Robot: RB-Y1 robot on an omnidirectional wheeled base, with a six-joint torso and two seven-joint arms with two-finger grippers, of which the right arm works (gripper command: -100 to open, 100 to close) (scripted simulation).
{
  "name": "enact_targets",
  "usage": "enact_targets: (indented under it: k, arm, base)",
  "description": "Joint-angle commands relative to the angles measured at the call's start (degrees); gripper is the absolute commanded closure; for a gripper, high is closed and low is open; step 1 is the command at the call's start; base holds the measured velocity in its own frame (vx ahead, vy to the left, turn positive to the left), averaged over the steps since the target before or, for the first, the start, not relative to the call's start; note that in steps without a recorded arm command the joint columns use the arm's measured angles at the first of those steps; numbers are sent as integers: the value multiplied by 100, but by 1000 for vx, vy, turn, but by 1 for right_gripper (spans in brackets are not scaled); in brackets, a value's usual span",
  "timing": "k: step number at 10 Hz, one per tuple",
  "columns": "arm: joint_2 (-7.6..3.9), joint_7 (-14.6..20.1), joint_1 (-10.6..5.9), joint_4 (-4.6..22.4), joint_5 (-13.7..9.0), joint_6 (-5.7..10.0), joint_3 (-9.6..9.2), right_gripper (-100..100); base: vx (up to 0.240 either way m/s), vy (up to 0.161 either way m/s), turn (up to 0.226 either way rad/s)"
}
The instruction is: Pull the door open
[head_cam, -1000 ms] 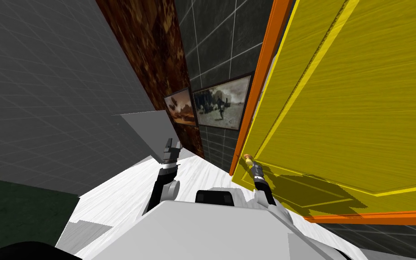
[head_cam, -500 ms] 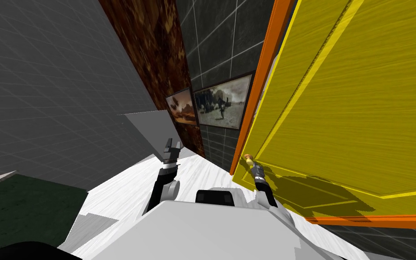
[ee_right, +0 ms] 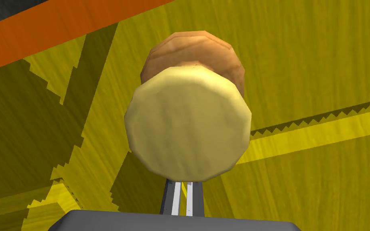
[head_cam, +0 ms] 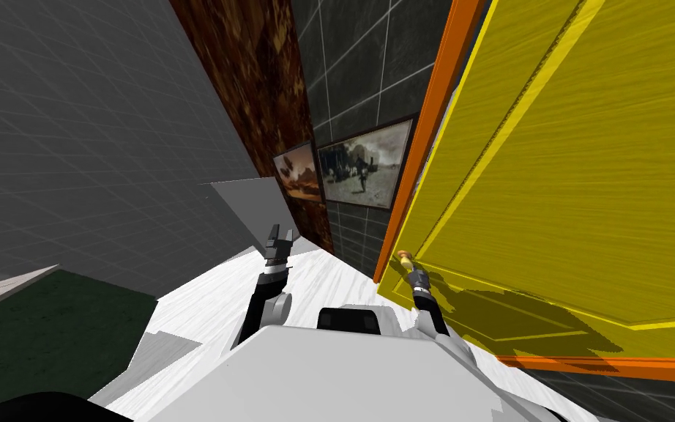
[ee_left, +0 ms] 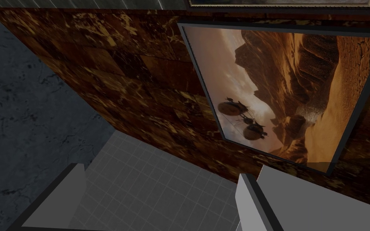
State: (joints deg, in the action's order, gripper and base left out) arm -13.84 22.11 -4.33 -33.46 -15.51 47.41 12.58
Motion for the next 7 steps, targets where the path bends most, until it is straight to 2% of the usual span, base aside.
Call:
enact_targets:
  k: [1, 3, 4, 6, 7]
  arm:
    - [67, 252, -41, -34, -84, 41, -46, -100]
    - [126, 587, -64, -58, -237, 53, -78, -100]
    - [126, 632, -64, -58, -237, 53, -78, -100]
    - [196, 1005, -91, -86, -418, 68, -116, -100]
    - [196, 1069, -91, -86, -418, 68, -116, -100]
  base:
    - [-72, -16, 7]
    - [-89, 11, 98]
    - [-61, 23, 27]
    - [-60, -5, 53]
    - [-47, -9, 31]
